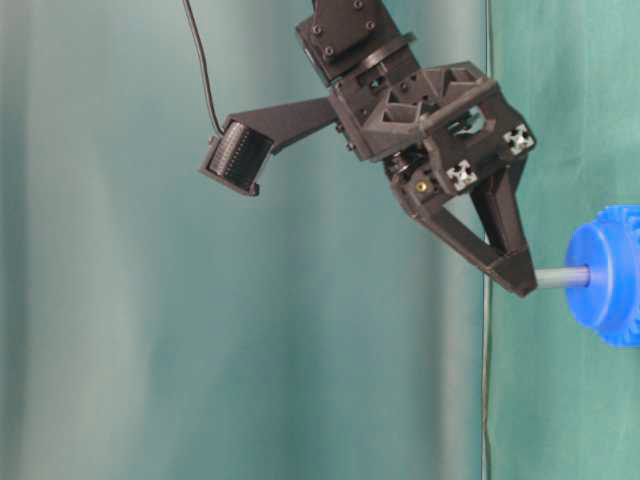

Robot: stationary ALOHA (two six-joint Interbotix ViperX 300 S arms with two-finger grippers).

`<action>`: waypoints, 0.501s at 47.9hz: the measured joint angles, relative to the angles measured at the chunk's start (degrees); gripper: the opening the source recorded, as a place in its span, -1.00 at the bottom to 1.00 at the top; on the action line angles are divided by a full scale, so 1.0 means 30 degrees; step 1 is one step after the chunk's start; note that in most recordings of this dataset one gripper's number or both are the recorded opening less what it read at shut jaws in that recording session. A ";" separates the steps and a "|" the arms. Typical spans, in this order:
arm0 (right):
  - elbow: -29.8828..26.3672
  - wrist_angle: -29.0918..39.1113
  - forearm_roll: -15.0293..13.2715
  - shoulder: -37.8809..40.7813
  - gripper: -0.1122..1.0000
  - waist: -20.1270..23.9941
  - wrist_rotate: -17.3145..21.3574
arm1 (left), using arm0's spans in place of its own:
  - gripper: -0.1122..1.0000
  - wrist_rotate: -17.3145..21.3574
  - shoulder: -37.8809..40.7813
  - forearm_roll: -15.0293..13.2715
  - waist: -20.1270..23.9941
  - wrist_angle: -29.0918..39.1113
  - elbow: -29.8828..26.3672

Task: Insert the shaft placed at a random location into the center hole of the medium gear at another random location.
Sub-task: 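Lower the held shaft vertically into the gear's center hole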

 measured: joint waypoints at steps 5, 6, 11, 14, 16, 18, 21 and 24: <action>0.0000 0.0000 0.0000 0.0000 -0.55 0.0000 0.0000 | -0.80 0.0000 0.0000 0.0029 0.0029 0.0029 0.0000; 0.0000 0.0000 -0.0029 0.0000 -0.55 0.0000 0.0000 | -0.80 0.0000 0.0000 0.0000 0.0029 0.0029 0.0000; 0.0000 0.0000 -0.0029 0.0000 -0.55 0.0000 0.0000 | -0.80 0.0000 0.0000 0.0000 0.0000 0.0059 0.0000; 0.0000 0.0000 0.0000 0.0000 -0.55 0.0000 0.0000 | -0.80 0.0000 0.0000 0.0000 0.0000 0.0059 0.0000; 0.0000 0.0000 0.0000 0.0000 -0.55 0.0000 0.0000 | -0.80 0.0000 0.0000 0.0000 0.0029 0.0088 0.0000; 0.0000 0.0000 -0.0029 0.0029 -0.55 0.0000 0.0000 | -0.80 0.0000 0.0000 0.0029 0.0029 0.0088 0.0000; -0.0029 0.0000 0.0000 0.0146 -0.55 0.0000 0.0000 | -0.80 0.0000 0.0000 0.0000 0.0029 0.0088 0.0000; 0.0000 0.0000 0.0000 0.0381 -0.55 0.0000 0.0000 | -0.80 0.0000 0.0000 0.0000 0.0029 0.0088 0.0000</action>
